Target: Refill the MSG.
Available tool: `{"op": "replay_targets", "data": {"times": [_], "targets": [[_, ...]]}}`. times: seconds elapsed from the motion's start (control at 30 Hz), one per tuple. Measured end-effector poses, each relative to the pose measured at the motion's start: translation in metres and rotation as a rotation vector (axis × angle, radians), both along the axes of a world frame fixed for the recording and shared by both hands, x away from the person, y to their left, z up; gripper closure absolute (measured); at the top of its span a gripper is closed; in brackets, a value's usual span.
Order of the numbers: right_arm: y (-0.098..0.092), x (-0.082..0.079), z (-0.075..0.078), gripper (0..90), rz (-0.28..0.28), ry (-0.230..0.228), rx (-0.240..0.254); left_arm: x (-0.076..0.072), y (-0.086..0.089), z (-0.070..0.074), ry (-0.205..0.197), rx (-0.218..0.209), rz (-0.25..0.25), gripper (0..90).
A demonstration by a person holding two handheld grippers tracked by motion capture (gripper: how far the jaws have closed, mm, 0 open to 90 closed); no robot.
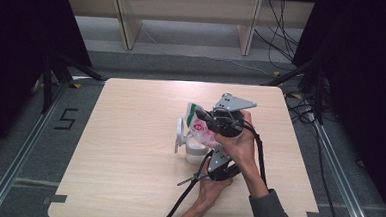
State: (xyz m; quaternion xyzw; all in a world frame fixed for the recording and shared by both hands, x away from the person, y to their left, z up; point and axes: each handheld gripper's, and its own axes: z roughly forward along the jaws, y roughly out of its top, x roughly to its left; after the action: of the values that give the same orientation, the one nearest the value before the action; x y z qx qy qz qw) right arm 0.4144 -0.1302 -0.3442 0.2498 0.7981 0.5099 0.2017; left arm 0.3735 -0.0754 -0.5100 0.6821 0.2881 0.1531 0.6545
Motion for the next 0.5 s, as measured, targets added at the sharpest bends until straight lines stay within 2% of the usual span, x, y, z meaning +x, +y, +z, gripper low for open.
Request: {"op": "replay_targets", "data": {"times": [0.07,0.1,0.13,0.17,0.2,0.27,0.3,0.33,0.37,0.4,0.47,0.5], "targets": [[-0.003,-0.001,0.001,89.9,0.000,-0.012,0.008,-0.001,-0.001,0.000,-0.004,-0.001,-0.006,77.5],[-0.003,-0.003,0.001,90.0,-0.007,0.014,0.023,-0.001,0.000,0.000,0.000,0.007,-0.003,77.4],[-0.006,-0.002,0.002,90.0,-0.010,-0.007,0.028,-0.002,0.000,0.000,0.001,0.006,0.000,77.4],[-0.007,-0.003,0.003,90.0,-0.003,-0.009,0.025,-0.002,0.000,0.000,0.002,0.010,-0.002,77.4],[-0.008,-0.004,0.004,90.0,0.000,0.009,0.023,-0.002,0.000,0.000,0.005,0.011,-0.005,77.3],[-0.009,-0.005,0.004,90.0,0.000,0.010,0.039,-0.002,0.000,0.000,0.004,0.015,-0.004,77.2],[-0.013,-0.003,0.005,90.0,0.002,-0.013,0.037,-0.003,-0.003,-0.001,0.020,-0.047,0.005,77.1],[-0.013,-0.004,0.004,90.0,-0.009,-0.008,0.047,-0.003,-0.003,-0.001,0.020,-0.047,0.005,77.1],[-0.013,-0.004,0.004,90.0,-0.009,-0.008,0.047,-0.004,-0.002,-0.002,0.025,-0.029,0.009,77.1],[-0.015,-0.004,0.005,90.0,-0.009,-0.005,0.045,-0.004,-0.002,-0.002,0.028,-0.034,0.011,77.1],[-0.017,-0.003,0.006,90.0,0.011,-0.012,0.053,-0.004,0.001,-0.002,0.027,-0.012,0.013,77.1],[-0.018,-0.004,0.006,90.0,0.000,0.006,0.061,-0.005,0.001,-0.002,0.031,-0.015,0.015,77.1]]}}
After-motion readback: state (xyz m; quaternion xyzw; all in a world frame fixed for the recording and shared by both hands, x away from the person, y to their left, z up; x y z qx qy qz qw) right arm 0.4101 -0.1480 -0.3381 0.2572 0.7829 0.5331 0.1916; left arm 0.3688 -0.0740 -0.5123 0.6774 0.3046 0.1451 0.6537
